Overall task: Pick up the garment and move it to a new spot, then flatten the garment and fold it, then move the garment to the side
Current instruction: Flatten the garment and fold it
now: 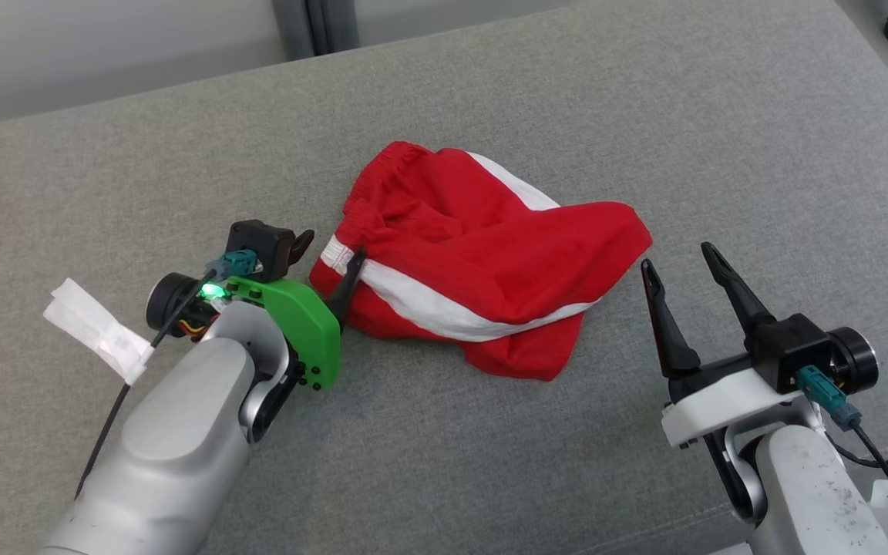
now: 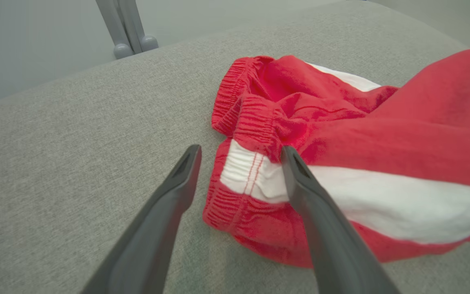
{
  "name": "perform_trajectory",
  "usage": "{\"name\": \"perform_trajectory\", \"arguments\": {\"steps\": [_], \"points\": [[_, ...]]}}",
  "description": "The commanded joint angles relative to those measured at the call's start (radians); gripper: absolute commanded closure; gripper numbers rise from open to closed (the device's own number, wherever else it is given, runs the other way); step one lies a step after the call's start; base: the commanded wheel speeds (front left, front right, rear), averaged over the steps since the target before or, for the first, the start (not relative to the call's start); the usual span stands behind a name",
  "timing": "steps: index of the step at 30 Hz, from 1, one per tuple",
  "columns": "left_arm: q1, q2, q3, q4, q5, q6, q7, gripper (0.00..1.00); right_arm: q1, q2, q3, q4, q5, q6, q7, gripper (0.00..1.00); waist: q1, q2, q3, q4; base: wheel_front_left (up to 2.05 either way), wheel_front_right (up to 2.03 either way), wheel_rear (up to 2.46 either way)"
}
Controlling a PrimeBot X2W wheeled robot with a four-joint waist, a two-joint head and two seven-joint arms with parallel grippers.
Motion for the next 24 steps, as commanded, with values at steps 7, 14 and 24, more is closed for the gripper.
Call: {"name": "perform_trajectory", "arguments": {"steps": [7, 14, 24], "points": [[-0.085, 0.051, -0.157, 0.025, -0.085, -0.003, 0.082, 0.0, -0.023, -0.002, 0.014, -0.008, 0.01, -0.001, -0.005, 0.0, 0.0, 0.0, 0.051, -0.031, 0.0, 0.0, 0.0], [-0.122, 0.083, -0.254, 0.015, -0.147, -0.003, 0.043, 1.0, -0.022, -0.002, 0.001, -0.009, 0.0, -0.001, -0.005, 0.0, 0.0, 0.0, 0.045, -0.011, 0.0, 0.0, 0.0], [-0.091, 0.069, -0.226, -0.011, -0.2, 0.028, -0.107, 1.0, 0.013, -0.002, -0.023, -0.003, -0.009, -0.001, -0.005, 0.0, 0.0, 0.0, -0.019, 0.062, 0.0, 0.0, 0.0]]}}
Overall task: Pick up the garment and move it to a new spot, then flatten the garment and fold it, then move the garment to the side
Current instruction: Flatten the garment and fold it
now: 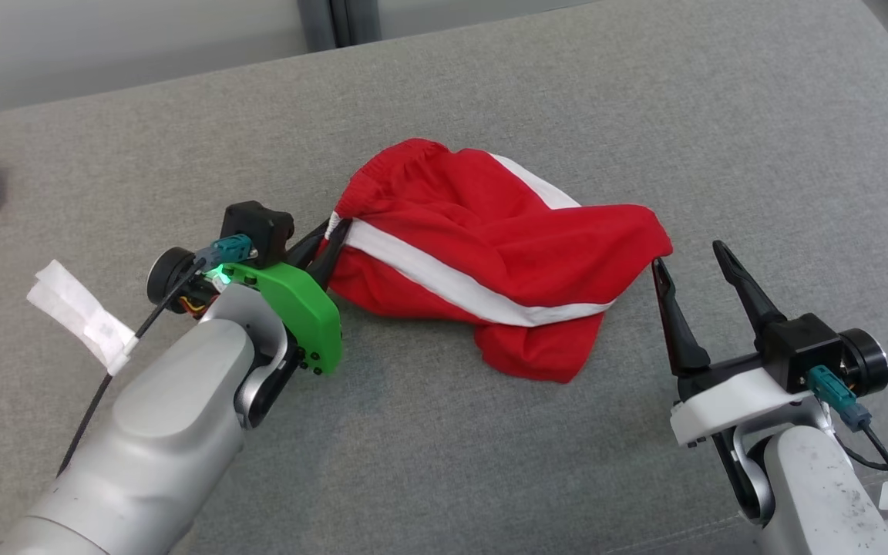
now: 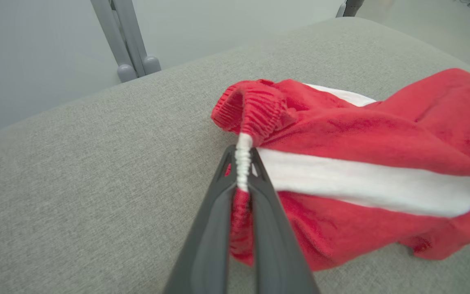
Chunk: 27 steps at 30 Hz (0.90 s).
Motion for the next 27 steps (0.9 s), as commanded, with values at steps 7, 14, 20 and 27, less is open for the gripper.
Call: {"name": "perform_trajectory", "arguments": {"steps": [7, 14, 20, 27], "points": [[0.119, 0.004, 0.091, -0.15, -0.097, 0.114, -0.046, 1.0, 0.044, -0.003, -0.031, 0.009, -0.006, -0.001, -0.005, 0.0, 0.0, 0.0, -0.083, 0.079, 0.0, 0.0, 0.0], [0.31, 0.091, 0.179, -0.321, -0.172, 0.298, -0.06, 1.0, 0.062, -0.003, -0.064, 0.006, -0.01, -0.001, -0.005, 0.0, 0.0, 0.0, -0.103, 0.105, 0.0, 0.0, 0.0], [0.435, 0.108, 0.218, -0.347, -0.227, 0.335, -0.084, 1.0, 0.066, -0.003, -0.086, 0.008, -0.024, -0.001, -0.005, 0.0, 0.0, 0.0, -0.09, 0.112, 0.0, 0.0, 0.0], [0.482, 0.07, 0.234, -0.256, -0.24, 0.299, -0.109, 1.0, 0.052, -0.003, -0.076, 0.025, -0.029, -0.001, -0.005, 0.0, 0.0, 0.0, -0.082, 0.109, 0.0, 0.0, 0.0]]}}
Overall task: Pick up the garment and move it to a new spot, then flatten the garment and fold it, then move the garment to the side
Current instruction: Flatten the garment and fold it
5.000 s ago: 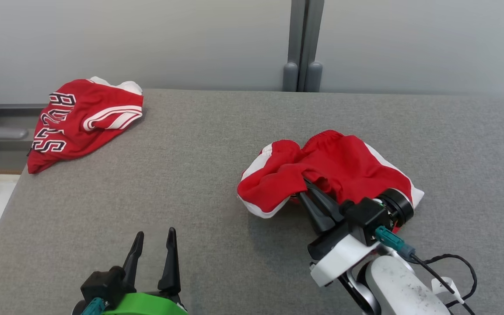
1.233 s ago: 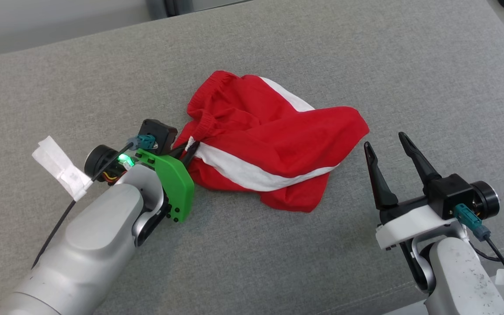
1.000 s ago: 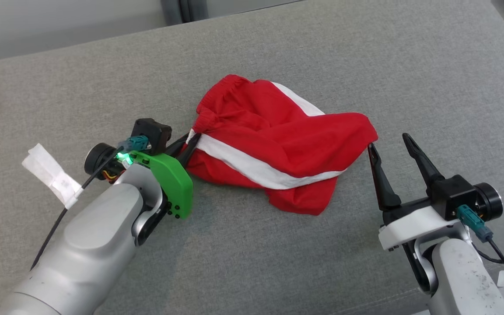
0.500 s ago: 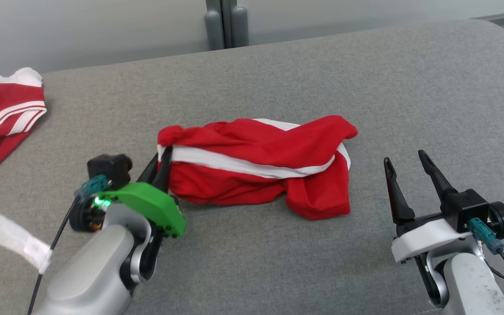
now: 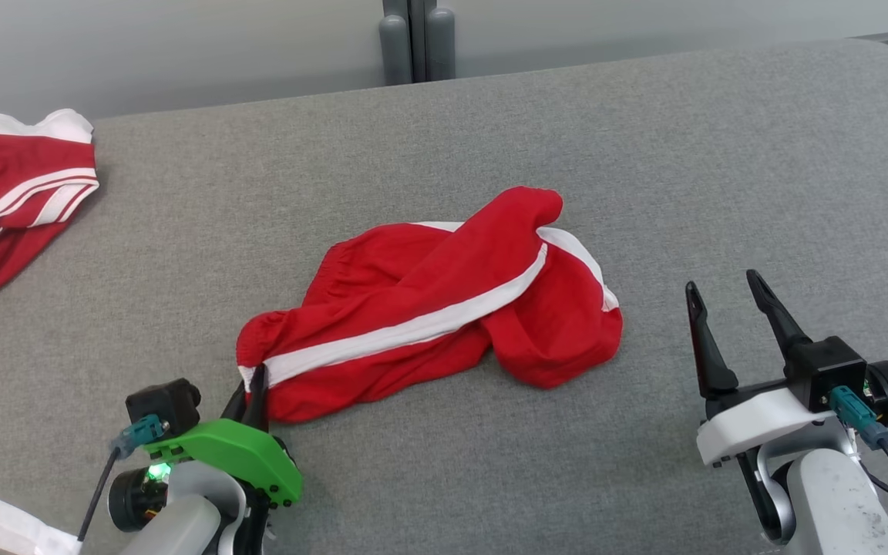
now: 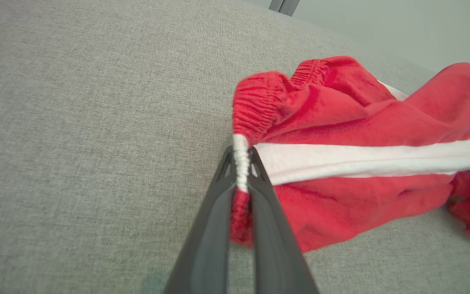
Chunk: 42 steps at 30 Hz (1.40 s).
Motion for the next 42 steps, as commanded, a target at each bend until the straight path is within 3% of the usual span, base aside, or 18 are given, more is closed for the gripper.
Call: {"name": "perform_trajectory", "arguments": {"steps": [1, 6, 7, 9, 14, 23, 33, 42], "points": [[0.017, -0.007, 0.007, 0.018, -0.002, -0.012, -0.006, 1.0, -0.002, -0.003, 0.003, 0.006, -0.004, -0.001, -0.005, 0.0, 0.0, 0.0, -0.001, -0.001, 0.0, 0.0, 0.0], [0.026, -0.044, 0.027, 0.075, 0.024, -0.057, -0.02, 0.99, 0.01, -0.003, 0.009, 0.019, -0.004, -0.001, -0.005, 0.0, 0.0, 0.0, -0.016, -0.001, 0.0, 0.0, 0.0], [0.031, -0.051, 0.039, 0.08, 0.029, -0.066, -0.022, 0.69, 0.014, -0.003, 0.01, 0.021, -0.004, -0.001, -0.005, 0.0, 0.0, 0.0, -0.02, 0.0, 0.0, 0.0, 0.0], [0.039, -0.064, 0.081, 0.077, 0.064, -0.084, -0.021, 0.0, 0.021, -0.003, 0.01, 0.025, -0.003, -0.001, -0.005, 0.0, 0.0, 0.0, -0.028, 0.003, 0.0, 0.0, 0.0], [0.102, -0.112, 0.217, 0.033, 0.197, -0.129, -0.02, 0.0, 0.039, -0.003, 0.014, 0.03, 0.004, -0.001, -0.005, 0.0, 0.0, 0.0, -0.057, 0.013, 0.0, 0.0, 0.0], [0.202, -0.176, 0.349, -0.052, 0.431, -0.203, -0.021, 0.0, 0.067, -0.003, 0.027, 0.04, 0.01, -0.001, -0.005, 0.0, 0.0, 0.0, -0.143, 0.038, 0.0, 0.0, 0.0], [0.316, -0.257, 0.46, -0.116, 0.552, -0.243, -0.021, 0.0, 0.101, -0.003, 0.046, 0.037, 0.043, -0.001, -0.005, 0.0, 0.0, 0.0, -0.194, 0.058, 0.0, 0.0, 0.0], [0.364, -0.292, 0.517, -0.128, 0.614, -0.268, -0.021, 0.0, 0.121, -0.003, 0.068, 0.037, 0.085, -0.001, -0.005, 0.0, 0.0, 0.0, -0.205, 0.054, 0.0, 0.0, 0.0]]}}
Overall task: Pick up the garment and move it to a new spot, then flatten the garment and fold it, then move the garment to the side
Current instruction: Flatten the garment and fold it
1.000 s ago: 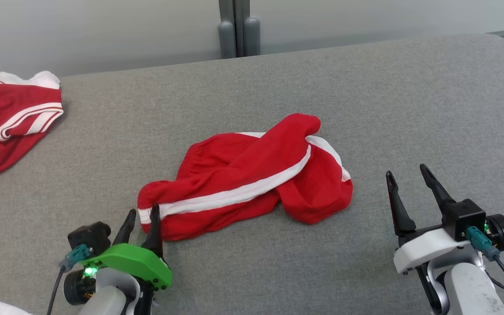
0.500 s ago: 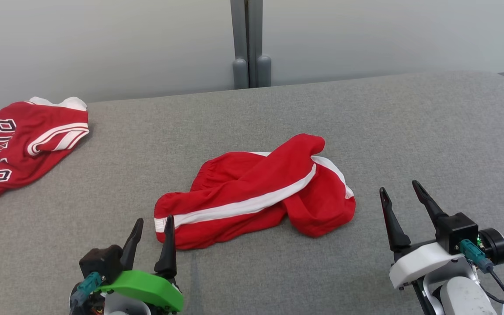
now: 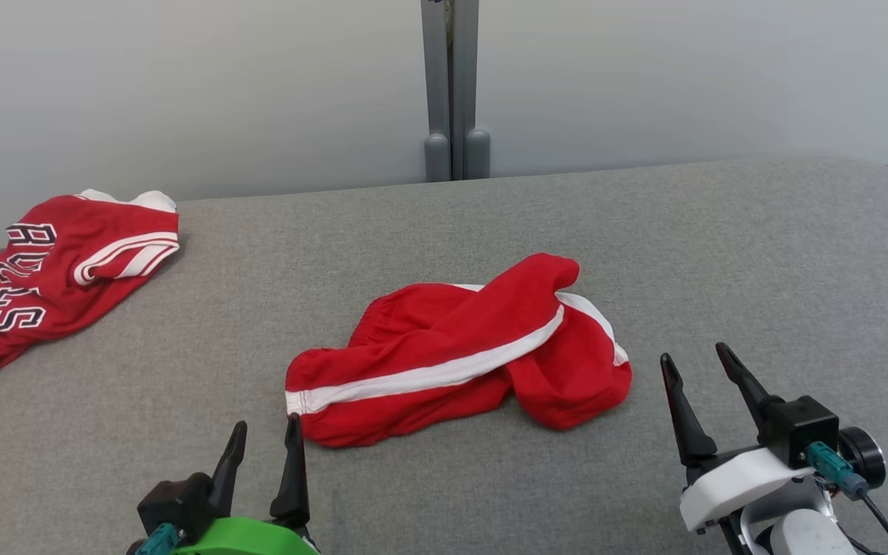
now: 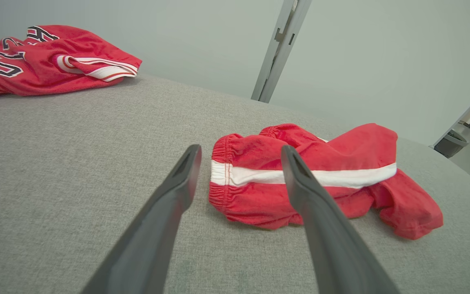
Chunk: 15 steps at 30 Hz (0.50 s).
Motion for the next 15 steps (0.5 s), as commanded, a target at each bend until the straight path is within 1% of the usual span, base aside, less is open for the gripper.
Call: {"name": "perform_trajectory", "arguments": {"steps": [1, 15], "points": [[0.014, -0.004, 0.005, -0.004, 0.017, -0.009, 0.0, 0.0, 0.015, -0.003, 0.001, 0.0, 0.013, -0.001, -0.005, 0.0, 0.0, 0.0, 0.001, -0.003, 0.0, 0.0, 0.0], [-0.01, -0.02, 0.023, 0.018, 0.057, -0.027, 0.0, 0.0, 0.015, -0.003, -0.011, 0.013, 0.032, -0.001, -0.005, 0.0, 0.0, 0.0, 0.006, -0.01, 0.0, 0.0, 0.0]]}}
